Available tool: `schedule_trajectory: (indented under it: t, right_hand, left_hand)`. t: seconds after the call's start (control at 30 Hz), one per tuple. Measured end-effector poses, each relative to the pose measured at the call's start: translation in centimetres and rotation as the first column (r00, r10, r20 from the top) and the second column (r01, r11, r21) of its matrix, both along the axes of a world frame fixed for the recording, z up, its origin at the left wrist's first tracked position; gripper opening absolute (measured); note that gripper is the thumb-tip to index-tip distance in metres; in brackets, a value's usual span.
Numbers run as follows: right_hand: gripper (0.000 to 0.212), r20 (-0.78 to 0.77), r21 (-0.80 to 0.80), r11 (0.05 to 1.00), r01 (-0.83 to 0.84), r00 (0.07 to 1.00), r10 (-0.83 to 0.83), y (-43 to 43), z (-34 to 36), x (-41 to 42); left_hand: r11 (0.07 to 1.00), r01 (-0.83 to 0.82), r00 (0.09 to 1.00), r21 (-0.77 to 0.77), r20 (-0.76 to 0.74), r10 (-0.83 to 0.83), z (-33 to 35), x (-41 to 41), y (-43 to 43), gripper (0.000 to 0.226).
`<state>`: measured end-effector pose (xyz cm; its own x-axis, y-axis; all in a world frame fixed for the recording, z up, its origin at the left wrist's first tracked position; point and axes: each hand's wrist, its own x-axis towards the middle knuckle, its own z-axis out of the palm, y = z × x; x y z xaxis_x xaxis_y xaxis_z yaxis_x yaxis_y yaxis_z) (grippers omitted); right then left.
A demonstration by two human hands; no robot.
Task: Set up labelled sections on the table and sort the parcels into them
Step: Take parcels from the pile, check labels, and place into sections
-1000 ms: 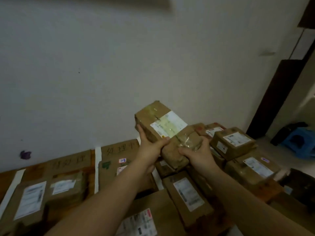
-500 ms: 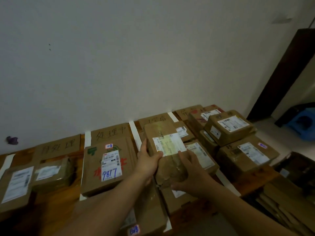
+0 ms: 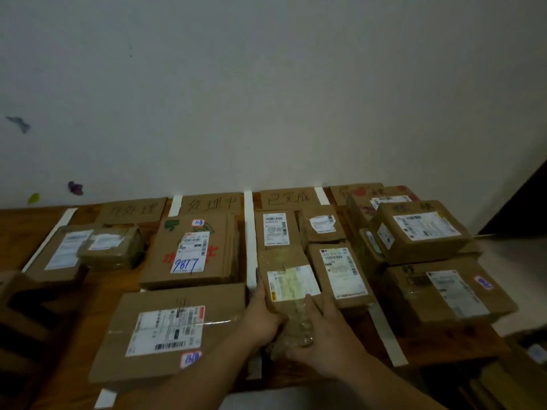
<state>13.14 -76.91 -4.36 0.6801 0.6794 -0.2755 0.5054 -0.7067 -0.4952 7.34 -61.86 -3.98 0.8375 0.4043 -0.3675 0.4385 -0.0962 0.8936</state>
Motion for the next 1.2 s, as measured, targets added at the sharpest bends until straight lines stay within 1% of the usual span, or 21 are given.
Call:
schedule_trajectory:
  t: [0.07,0.17,0.2,0.27,0.37,0.43,0.5,0.53,0.63,0.67,0.7,0.77,0.83,0.93,1.0,1.13,1.2]
  right_hand:
    - [0.115,0.004,-0.068,0.998,-0.008,1.0,0.008,-0.3,-1.1,-0.1]
    - [0.114,0.003,-0.108,0.994,0.012,1.0,-0.012,-0.4,-2.4,-0.2]
    - [0.113,0.01,-0.114,0.993,0.021,1.0,-0.02,-0.3,-2.7,-0.3]
    - [0.111,0.047,-0.14,0.99,0.023,0.999,-0.017,0.0,-2.9,-0.4]
    - [0.109,0.092,-0.232,0.973,0.005,0.996,0.017,0.1,-2.1,0.0]
    - [0.107,0.096,-0.273,0.962,-0.027,0.994,0.055,0.5,-0.7,0.8]
    - [0.1,0.102,-0.276,0.959,-0.068,0.99,0.099,1.6,1.6,1.6]
    - [0.094,0.108,-0.26,0.962,-0.086,0.987,0.118,2.5,2.9,1.9]
    - [0.072,0.153,-0.137,0.977,-0.161,0.971,0.181,6.1,7.1,2.0]
    - [0.07,0.187,-0.11,0.976,-0.19,0.96,0.208,7.9,8.5,1.7]
    - [0.071,0.213,-0.1,0.972,-0.213,0.95,0.23,9.5,9.7,1.5]
    - [0.077,0.261,-0.103,0.955,-0.279,0.919,0.297,13.5,12.2,0.2]
    - [0.08,0.298,-0.134,0.929,-0.346,0.88,0.371,18.1,14.4,-1.7]
    - [0.08,0.323,-0.15,0.899,-0.412,0.839,0.438,24.8,17.3,-6.1]
    - [0.077,0.325,-0.125,0.892,-0.434,0.832,0.45,29.0,18.7,-9.7]
    - [0.081,0.309,-0.11,0.869,-0.482,0.814,0.491,37.7,20.2,-17.5]
    - [0.081,0.295,-0.082,0.863,-0.498,0.815,0.498,41.4,20.7,-21.7]
  left_hand:
    - [0.999,0.005,1.0,0.051,0.009,-0.005,-0.4,0.1,-1.0,0.066]
    - [0.995,0.014,1.0,0.102,-0.006,-0.014,-0.9,0.6,-1.9,0.052]
    - [0.992,0.017,1.0,0.126,-0.003,-0.017,-1.1,0.8,-1.9,0.051]
    - [0.971,0.088,0.995,0.223,-0.062,-0.076,-1.3,0.9,-1.7,0.054]
    - [0.879,0.279,0.95,0.386,-0.244,-0.195,-0.4,0.9,-1.1,0.067]
    - [0.786,0.385,0.91,0.483,-0.342,-0.236,0.9,0.9,-0.3,0.065]
    - [0.699,0.433,0.892,0.569,-0.383,-0.241,2.8,0.5,1.1,0.065]
    - [0.681,0.428,0.894,0.594,-0.387,-0.225,3.8,0.1,2.1,0.067]
    - [0.634,0.371,0.915,0.678,-0.385,-0.124,6.8,-2.4,6.4,0.069]
    - [0.617,0.341,0.923,0.71,-0.377,-0.076,7.8,-3.8,8.4,0.07]
    - [0.606,0.303,0.935,0.736,-0.351,-0.04,9.1,-5.1,10.0,0.071]
    - [0.616,0.209,0.955,0.76,-0.295,0.04,11.9,-8.6,13.6,0.07]
    - [0.615,0.138,0.954,0.777,-0.272,0.129,14.7,-13.0,17.6,0.069]
    - [0.598,0.031,0.936,0.801,-0.233,0.264,17.9,-21.0,23.8,0.073]
    - [0.599,-0.025,0.919,0.801,-0.217,0.33,19.4,-26.8,27.5,0.073]
    - [0.587,-0.206,0.856,0.783,-0.148,0.496,21.2,-38.3,34.1,0.073]
    - [0.606,-0.288,0.811,0.741,-0.148,0.566,21.5,-43.6,36.9,0.073]
